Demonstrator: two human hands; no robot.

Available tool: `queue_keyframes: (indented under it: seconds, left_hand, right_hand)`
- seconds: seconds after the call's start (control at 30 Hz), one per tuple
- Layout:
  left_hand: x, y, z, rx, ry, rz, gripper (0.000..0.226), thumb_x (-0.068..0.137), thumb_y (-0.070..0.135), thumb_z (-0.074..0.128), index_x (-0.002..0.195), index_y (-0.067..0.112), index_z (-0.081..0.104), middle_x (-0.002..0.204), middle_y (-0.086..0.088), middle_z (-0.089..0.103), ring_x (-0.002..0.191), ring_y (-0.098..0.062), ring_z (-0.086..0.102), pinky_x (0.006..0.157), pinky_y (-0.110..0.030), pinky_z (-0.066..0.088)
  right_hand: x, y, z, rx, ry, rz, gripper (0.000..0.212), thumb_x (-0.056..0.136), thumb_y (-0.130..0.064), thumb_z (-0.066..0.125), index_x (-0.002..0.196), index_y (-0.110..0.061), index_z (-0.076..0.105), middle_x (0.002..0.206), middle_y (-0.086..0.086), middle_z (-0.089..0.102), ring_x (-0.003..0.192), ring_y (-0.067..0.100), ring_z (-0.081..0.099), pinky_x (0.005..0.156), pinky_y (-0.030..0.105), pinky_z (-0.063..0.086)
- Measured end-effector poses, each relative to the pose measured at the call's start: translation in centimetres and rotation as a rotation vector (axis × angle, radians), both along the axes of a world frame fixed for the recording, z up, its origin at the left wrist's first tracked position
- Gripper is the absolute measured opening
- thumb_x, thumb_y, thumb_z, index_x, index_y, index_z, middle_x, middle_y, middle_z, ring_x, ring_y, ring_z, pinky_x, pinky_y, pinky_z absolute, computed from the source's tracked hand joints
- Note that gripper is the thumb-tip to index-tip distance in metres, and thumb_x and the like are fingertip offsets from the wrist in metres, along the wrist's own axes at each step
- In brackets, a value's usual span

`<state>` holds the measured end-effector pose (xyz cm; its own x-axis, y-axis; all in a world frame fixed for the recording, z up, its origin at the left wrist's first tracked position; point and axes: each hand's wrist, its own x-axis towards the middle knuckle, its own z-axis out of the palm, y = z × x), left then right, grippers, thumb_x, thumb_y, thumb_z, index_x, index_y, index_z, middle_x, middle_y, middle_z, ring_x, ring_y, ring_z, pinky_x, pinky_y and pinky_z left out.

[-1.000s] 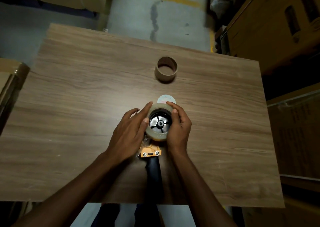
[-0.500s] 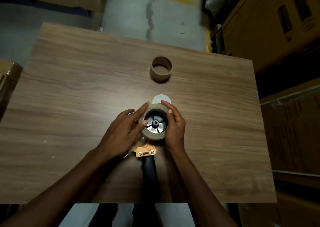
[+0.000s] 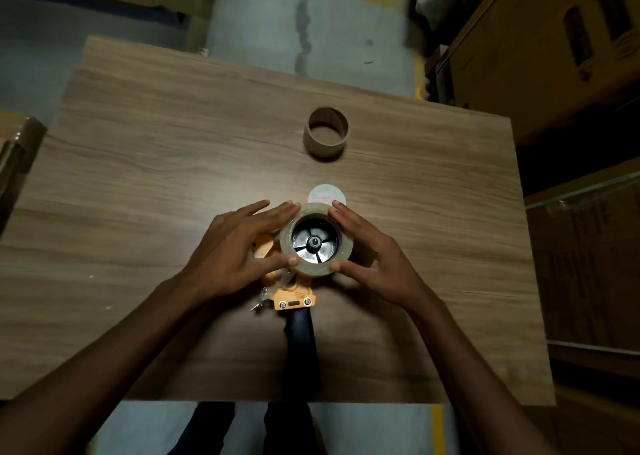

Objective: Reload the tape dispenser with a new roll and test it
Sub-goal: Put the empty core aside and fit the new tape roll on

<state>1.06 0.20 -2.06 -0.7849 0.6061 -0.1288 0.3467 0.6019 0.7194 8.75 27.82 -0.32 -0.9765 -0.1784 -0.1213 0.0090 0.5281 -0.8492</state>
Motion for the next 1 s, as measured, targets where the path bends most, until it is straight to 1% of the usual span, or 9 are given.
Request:
queue_keyframes:
  seconds: [0.07,0.17,0.23,0.3,0.43,0.53,0.63,0.8,1.0]
  left_hand:
    - [-0.2,0.0,0.2,-0.031,0.010,-0.009,0.082,0.079,0.085,0.057,0.154,0.066,0.030,0.160,0.030,0.044,0.158,-0.010,0.035,0.120,-0.053,0.040]
    - [-0.6,-0.1,0.3,-0.069,0.007,-0.014,0.086,0.076,0.089,0.056,0.155,0.067,0.031,0.151,0.009,0.065,0.149,-0.015,0.051,0.108,-0.045,0.051]
    - [-0.6,-0.2,0.1,-0.060,0.019,-0.012,0.086,0.077,0.088,0.059,0.156,0.065,0.034,0.143,0.013,0.070,0.131,-0.013,0.066,0.092,-0.038,0.057]
    - [-0.3,0.0,0.1,-0.052,0.035,-0.004,0.086,0.078,0.086,0.061,0.156,0.061,0.039,0.139,0.017,0.072,0.123,-0.011,0.070,0.086,-0.033,0.057]
    - [0.1,1.0,0.2,-0.063,0.071,-0.038,0.089,0.078,0.084,0.062,0.159,0.051,0.042,0.148,0.015,0.066,0.129,-0.014,0.068,0.094,-0.036,0.057]
    - [-0.2,0.9,0.3,-0.128,0.087,-0.058,0.095,0.076,0.088,0.053,0.161,0.047,0.042,0.164,0.024,0.044,0.138,-0.015,0.063,0.101,-0.040,0.057]
    - [-0.5,0.9,0.4,-0.171,0.104,-0.072,0.097,0.072,0.089,0.049,0.160,0.047,0.044,0.168,0.034,0.023,0.143,-0.015,0.059,0.099,-0.044,0.060]
    - [-0.5,1.1,0.7,-0.232,0.114,-0.074,0.101,0.070,0.092,0.045,0.161,0.048,0.040,0.170,0.033,0.024,0.149,-0.015,0.051,0.102,-0.045,0.057]
    - [0.0,1.5,1.3,-0.250,0.129,-0.055,0.090,0.082,0.075,0.073,0.162,0.049,0.038,0.170,0.029,0.031,0.151,-0.014,0.048,0.106,-0.042,0.052]
  right_hand:
    - [0.2,-0.3,-0.2,0.006,0.006,0.003,0.081,0.089,-0.020,0.084,0.159,-0.012,0.044,0.170,0.003,0.038,0.159,0.014,0.033,0.130,0.041,0.029]
    - [0.4,-0.6,-0.3,-0.011,0.015,-0.009,0.080,0.090,-0.018,0.083,0.160,-0.013,0.043,0.170,0.002,0.038,0.159,0.014,0.032,0.130,0.041,0.028]
    - [0.4,-0.7,-0.4,-0.014,0.006,-0.015,0.080,0.090,-0.019,0.083,0.159,-0.014,0.044,0.169,0.001,0.039,0.159,0.013,0.033,0.130,0.042,0.027]
    - [0.6,-0.5,-0.7,-0.035,-0.024,-0.031,0.079,0.089,-0.017,0.083,0.159,-0.015,0.045,0.168,-0.001,0.041,0.158,0.012,0.034,0.130,0.039,0.028]
    - [1.4,0.4,-1.3,-0.082,-0.077,-0.083,0.079,0.089,-0.014,0.083,0.158,-0.017,0.045,0.165,-0.005,0.045,0.155,0.009,0.039,0.127,0.030,0.032]
    - [0.8,0.3,-1.6,-0.075,-0.072,-0.069,0.079,0.086,-0.023,0.085,0.156,-0.020,0.049,0.162,-0.005,0.049,0.153,0.009,0.042,0.126,0.029,0.033]
    - [0.4,0.0,-1.8,-0.074,-0.067,-0.056,0.079,0.083,-0.031,0.085,0.154,-0.026,0.049,0.161,-0.006,0.051,0.152,0.008,0.044,0.126,0.031,0.033]
    - [0.1,0.2,-2.5,0.012,-0.031,-0.038,0.082,0.082,-0.041,0.084,0.155,-0.025,0.050,0.160,-0.005,0.053,0.152,0.011,0.045,0.128,0.053,0.031]
    - [0.6,0.0,-2.4,0.108,-0.022,-0.046,0.083,0.083,-0.058,0.079,0.157,-0.036,0.047,0.160,-0.010,0.052,0.151,0.015,0.046,0.124,0.058,0.033]
